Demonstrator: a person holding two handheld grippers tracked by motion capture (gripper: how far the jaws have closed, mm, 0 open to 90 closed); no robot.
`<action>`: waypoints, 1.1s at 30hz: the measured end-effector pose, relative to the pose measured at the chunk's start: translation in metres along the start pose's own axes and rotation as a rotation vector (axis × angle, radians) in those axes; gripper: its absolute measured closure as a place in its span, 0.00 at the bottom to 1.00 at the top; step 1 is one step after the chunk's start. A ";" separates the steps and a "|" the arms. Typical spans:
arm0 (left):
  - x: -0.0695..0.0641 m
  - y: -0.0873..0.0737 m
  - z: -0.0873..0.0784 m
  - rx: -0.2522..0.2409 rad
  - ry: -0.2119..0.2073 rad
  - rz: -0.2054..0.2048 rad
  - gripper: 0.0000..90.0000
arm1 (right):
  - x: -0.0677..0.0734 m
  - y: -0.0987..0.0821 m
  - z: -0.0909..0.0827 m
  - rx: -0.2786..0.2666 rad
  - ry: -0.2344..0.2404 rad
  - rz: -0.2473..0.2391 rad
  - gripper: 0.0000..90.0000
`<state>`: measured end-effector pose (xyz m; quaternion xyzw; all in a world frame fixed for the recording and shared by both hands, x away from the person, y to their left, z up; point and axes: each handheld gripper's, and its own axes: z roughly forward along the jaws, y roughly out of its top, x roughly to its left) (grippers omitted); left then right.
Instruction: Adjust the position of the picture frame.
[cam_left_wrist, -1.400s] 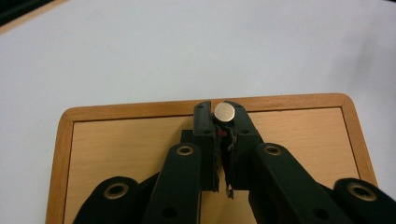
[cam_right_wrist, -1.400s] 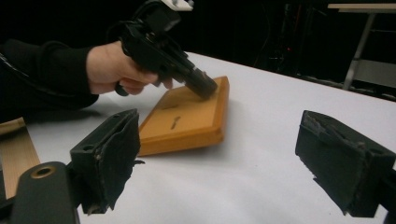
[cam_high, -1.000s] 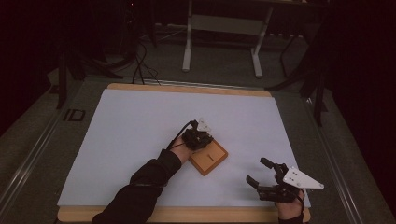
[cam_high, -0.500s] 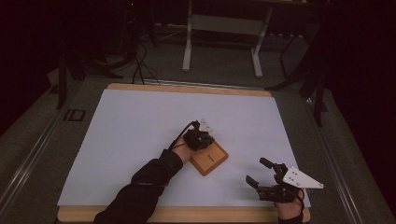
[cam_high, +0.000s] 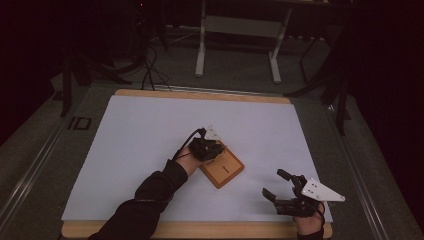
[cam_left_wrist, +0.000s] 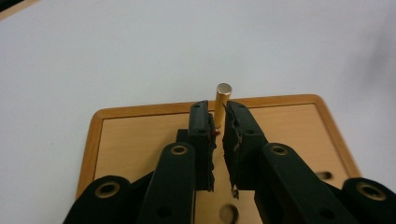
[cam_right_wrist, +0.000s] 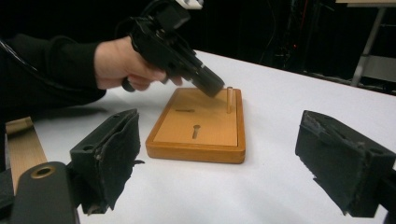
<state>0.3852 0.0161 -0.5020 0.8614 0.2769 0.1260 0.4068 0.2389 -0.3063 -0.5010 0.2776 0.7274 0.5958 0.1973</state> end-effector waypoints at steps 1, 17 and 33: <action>0.000 0.000 -0.003 -0.001 0.010 0.004 0.91 | 0.000 0.000 0.000 0.000 -0.002 -0.001 0.15; 0.032 0.002 0.000 -0.013 0.028 -0.071 1.00 | 0.000 -0.001 0.001 0.006 -0.001 -0.003 0.15; 0.053 0.020 0.034 0.040 0.044 -0.062 1.00 | -0.001 -0.002 0.000 0.007 0.005 0.004 0.15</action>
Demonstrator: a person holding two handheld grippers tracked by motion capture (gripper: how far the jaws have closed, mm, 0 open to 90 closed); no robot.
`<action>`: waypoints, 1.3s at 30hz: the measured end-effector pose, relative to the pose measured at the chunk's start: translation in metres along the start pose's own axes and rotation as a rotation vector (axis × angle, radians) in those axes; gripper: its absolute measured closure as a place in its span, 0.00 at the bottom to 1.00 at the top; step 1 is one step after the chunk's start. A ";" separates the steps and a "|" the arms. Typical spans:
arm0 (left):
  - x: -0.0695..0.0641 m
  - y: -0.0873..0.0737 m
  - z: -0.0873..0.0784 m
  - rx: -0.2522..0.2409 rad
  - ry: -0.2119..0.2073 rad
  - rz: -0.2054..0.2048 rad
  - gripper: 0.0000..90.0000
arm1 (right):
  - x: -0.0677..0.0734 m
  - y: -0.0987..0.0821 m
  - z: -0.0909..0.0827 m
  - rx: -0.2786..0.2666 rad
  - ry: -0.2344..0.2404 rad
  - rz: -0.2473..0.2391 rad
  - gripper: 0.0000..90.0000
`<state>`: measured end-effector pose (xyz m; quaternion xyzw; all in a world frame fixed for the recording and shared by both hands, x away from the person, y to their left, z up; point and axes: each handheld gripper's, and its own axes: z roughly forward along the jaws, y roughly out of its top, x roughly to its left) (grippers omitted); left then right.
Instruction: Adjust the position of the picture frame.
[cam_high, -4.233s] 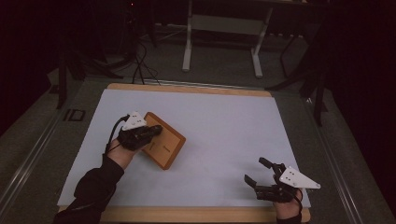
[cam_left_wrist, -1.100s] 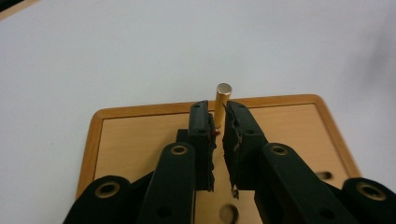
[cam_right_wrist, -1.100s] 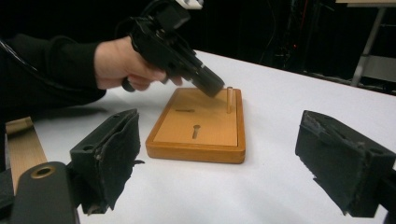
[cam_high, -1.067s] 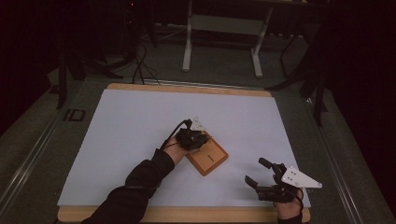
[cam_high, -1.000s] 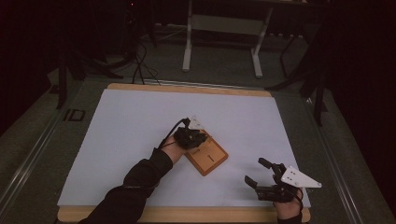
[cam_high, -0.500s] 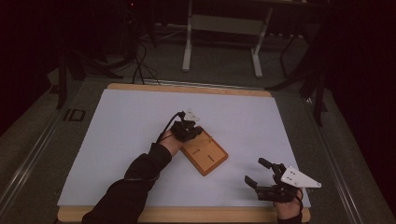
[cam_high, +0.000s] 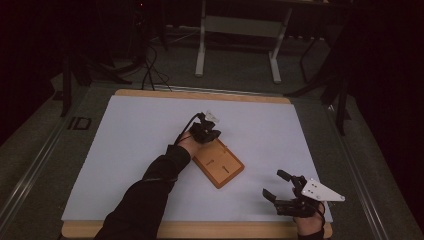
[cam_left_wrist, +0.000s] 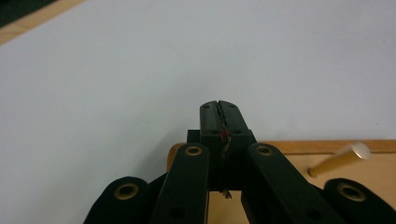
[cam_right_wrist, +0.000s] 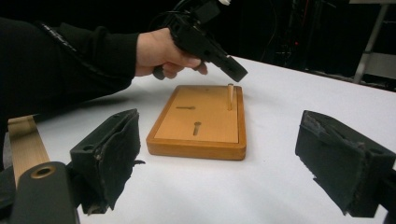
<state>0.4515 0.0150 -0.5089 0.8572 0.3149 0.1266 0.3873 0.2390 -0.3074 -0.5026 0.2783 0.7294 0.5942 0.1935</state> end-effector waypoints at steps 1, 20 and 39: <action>0.001 0.001 0.003 0.011 0.002 0.008 1.00 | 0.000 0.000 0.000 0.002 0.002 0.002 0.15; 0.000 0.005 0.025 0.091 -0.006 0.022 1.00 | 0.001 -0.001 -0.002 0.009 0.007 -0.002 0.15; 0.002 -0.007 0.010 0.111 0.005 0.024 1.00 | 0.001 -0.001 -0.004 0.005 0.003 0.001 0.15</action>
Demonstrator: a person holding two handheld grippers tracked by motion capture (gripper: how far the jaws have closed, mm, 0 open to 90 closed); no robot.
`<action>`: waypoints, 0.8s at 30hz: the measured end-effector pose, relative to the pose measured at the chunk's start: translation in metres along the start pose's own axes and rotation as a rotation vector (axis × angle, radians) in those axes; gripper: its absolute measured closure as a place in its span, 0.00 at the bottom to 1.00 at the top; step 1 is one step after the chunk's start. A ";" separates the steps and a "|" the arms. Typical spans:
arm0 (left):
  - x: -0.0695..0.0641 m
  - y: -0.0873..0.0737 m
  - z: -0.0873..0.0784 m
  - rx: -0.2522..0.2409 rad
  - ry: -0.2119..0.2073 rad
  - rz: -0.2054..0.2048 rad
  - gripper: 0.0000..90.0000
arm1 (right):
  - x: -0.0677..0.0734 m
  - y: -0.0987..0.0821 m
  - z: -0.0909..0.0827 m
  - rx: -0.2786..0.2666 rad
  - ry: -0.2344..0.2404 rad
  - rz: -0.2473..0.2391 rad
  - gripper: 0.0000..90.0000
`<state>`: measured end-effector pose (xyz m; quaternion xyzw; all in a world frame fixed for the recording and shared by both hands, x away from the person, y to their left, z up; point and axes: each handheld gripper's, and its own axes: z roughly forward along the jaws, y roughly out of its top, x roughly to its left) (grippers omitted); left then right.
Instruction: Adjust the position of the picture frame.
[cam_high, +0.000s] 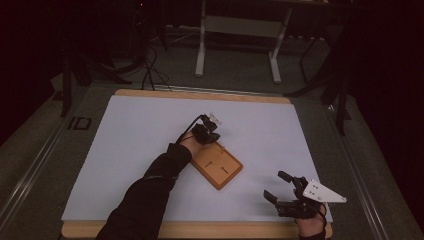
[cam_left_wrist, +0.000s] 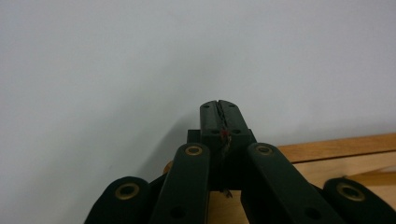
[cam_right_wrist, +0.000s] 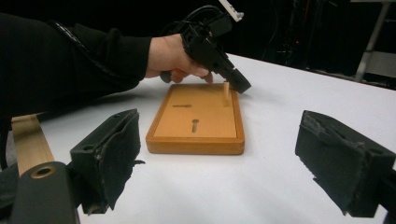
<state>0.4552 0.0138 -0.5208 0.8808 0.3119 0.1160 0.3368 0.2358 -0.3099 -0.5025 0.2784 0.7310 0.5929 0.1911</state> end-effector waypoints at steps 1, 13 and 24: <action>0.000 -0.001 -0.001 -0.003 -0.008 -0.004 1.00 | 0.000 0.000 0.000 0.002 0.001 -0.001 0.15; 0.003 -0.012 -0.009 -0.027 0.004 0.000 1.00 | 0.002 0.000 0.003 0.010 0.004 -0.008 0.15; 0.016 -0.015 -0.006 -0.011 0.023 -0.032 1.00 | 0.001 0.000 0.002 0.008 0.001 -0.003 0.15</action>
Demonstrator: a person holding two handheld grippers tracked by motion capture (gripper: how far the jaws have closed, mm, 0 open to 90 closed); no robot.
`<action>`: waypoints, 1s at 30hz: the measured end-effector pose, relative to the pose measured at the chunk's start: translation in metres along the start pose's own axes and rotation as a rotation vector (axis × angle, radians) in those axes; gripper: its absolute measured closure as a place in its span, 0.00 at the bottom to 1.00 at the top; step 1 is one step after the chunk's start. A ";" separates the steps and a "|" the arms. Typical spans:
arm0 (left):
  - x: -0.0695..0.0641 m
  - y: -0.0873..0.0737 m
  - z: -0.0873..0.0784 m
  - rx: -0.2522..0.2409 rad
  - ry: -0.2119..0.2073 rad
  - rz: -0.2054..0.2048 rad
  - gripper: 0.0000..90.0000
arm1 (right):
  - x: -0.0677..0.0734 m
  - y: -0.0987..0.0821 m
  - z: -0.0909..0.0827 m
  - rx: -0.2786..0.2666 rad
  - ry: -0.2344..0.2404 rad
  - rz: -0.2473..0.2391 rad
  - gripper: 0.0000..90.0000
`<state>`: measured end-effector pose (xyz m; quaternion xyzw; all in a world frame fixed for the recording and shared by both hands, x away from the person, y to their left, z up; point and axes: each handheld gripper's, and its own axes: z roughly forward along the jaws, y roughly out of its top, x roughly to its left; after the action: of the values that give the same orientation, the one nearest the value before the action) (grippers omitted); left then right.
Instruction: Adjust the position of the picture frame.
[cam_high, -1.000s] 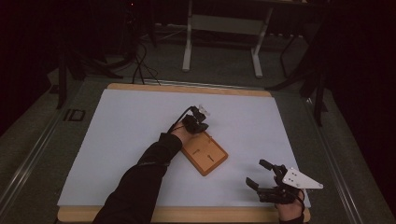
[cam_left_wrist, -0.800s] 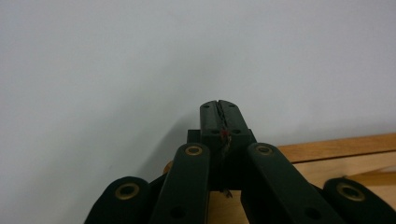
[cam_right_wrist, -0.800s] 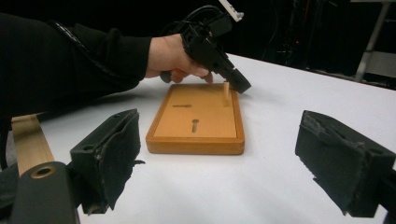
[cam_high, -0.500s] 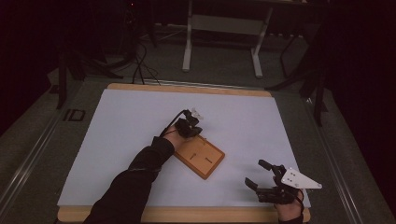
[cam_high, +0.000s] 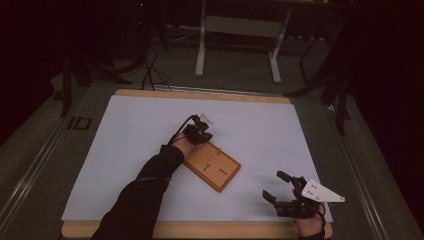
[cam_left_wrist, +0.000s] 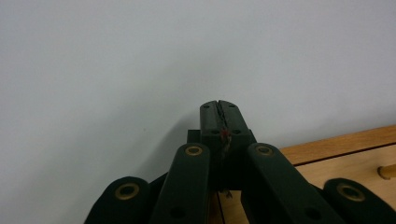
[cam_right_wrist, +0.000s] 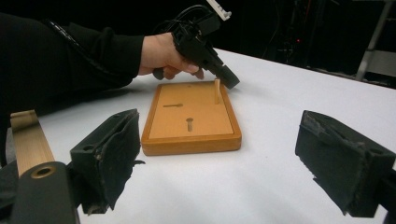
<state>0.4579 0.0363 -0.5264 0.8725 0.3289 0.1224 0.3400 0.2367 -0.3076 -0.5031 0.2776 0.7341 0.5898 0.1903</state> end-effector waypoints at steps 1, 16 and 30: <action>0.000 0.000 0.000 0.002 0.002 0.008 1.00 | 0.000 0.000 0.000 0.001 0.000 0.000 0.15; 0.004 -0.016 -0.019 0.040 0.007 0.010 1.00 | 0.001 0.001 0.000 0.002 -0.002 -0.007 0.15; 0.009 -0.045 -0.043 0.034 -0.026 -0.030 1.00 | 0.003 0.001 0.003 0.008 0.003 -0.006 0.15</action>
<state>0.4240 0.0891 -0.5248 0.8746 0.3395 0.1004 0.3313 0.2362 -0.3034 -0.5030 0.2755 0.7375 0.5866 0.1897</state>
